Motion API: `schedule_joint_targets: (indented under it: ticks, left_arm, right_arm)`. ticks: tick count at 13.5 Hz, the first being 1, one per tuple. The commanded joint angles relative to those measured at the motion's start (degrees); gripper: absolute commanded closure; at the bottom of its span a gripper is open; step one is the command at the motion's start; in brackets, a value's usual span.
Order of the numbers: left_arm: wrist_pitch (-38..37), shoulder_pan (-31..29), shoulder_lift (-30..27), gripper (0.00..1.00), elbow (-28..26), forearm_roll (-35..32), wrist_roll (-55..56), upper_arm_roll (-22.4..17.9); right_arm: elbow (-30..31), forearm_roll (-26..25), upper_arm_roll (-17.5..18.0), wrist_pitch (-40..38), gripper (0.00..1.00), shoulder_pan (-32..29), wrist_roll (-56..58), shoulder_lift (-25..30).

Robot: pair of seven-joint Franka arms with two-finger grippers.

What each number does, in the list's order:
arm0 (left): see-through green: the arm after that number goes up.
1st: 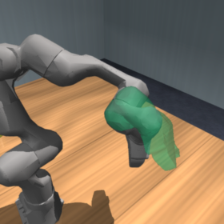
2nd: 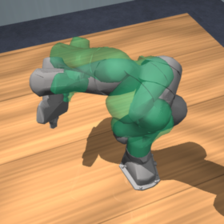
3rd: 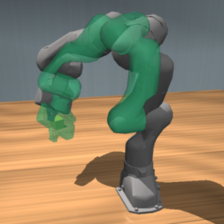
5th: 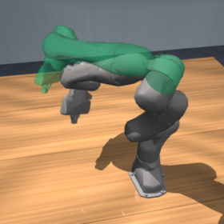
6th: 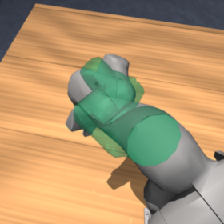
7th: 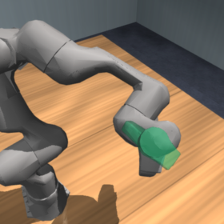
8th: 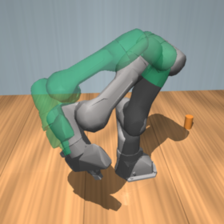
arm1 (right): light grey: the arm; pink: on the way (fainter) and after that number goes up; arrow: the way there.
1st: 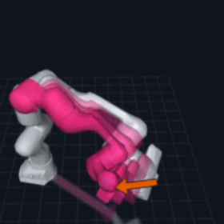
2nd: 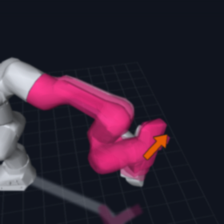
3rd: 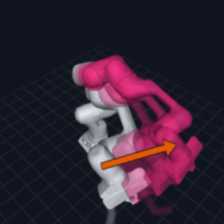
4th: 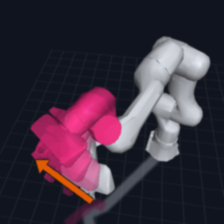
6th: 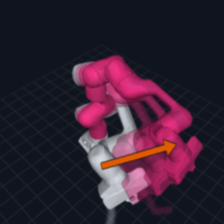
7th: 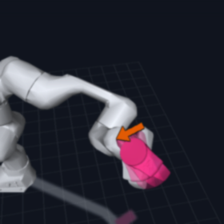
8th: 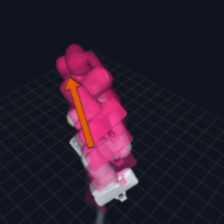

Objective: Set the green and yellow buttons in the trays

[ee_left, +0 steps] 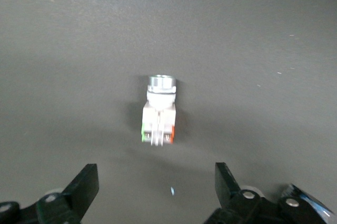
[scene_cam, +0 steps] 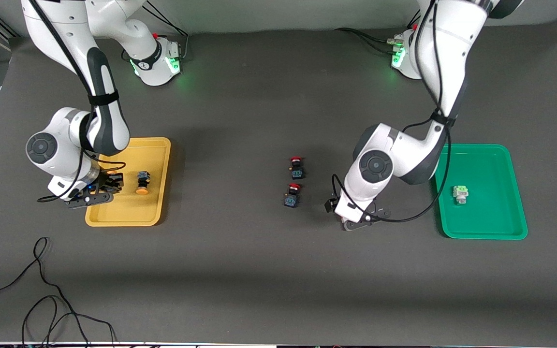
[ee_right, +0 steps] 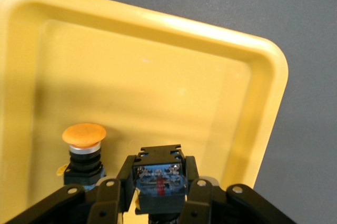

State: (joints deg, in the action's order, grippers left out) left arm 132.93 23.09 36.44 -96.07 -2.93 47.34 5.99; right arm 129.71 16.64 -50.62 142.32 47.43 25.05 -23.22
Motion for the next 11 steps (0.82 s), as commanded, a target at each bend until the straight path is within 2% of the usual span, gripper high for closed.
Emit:
schedule_joint_targets:
  ticks: [1, 5, 7, 8, 9, 10, 11]
  left_arm:
    - [1.97, -0.07, 3.10, 0.01, 1.76, -1.99, 1.26, -0.37]
    - [4.35, 0.11, 5.21, 0.02, 1.85, -1.99, 1.52, -0.37]
    - [5.49, 0.02, 5.83, 0.07, 1.76, -2.17, 1.09, -0.54]
    - [5.50, 0.02, 5.83, 0.27, 1.85, -2.17, 1.17, -0.54]
    - [5.50, 0.02, 5.83, 0.47, 1.85, -2.17, 1.17, -0.54]
    - [5.50, 0.02, 5.75, 0.68, 1.85, -2.17, 1.08, -0.54]
    - [5.50, 0.02, 5.75, 0.86, 1.85, -2.17, 1.00, -0.54]
  right_arm:
    - [1.59, 1.99, 0.43, 4.36, 1.00, 0.56, 1.75, -1.47]
    - [2.21, 3.31, 1.49, 6.48, 1.00, 0.47, 1.84, -2.62]
    - [2.12, 3.40, 1.58, 6.39, 0.99, 0.38, 3.67, -2.71]
    - [2.12, 3.49, 1.58, 6.39, 0.61, -0.31, 4.03, -2.71]
    - [2.12, 3.49, 1.58, 6.30, 0.41, -0.84, 4.21, -2.71]
    - [2.12, 3.49, 1.49, 6.30, 0.33, -0.85, 4.21, -2.62]
    - [2.12, 3.49, 1.58, 6.21, 0.32, -0.85, 4.21, -2.62]
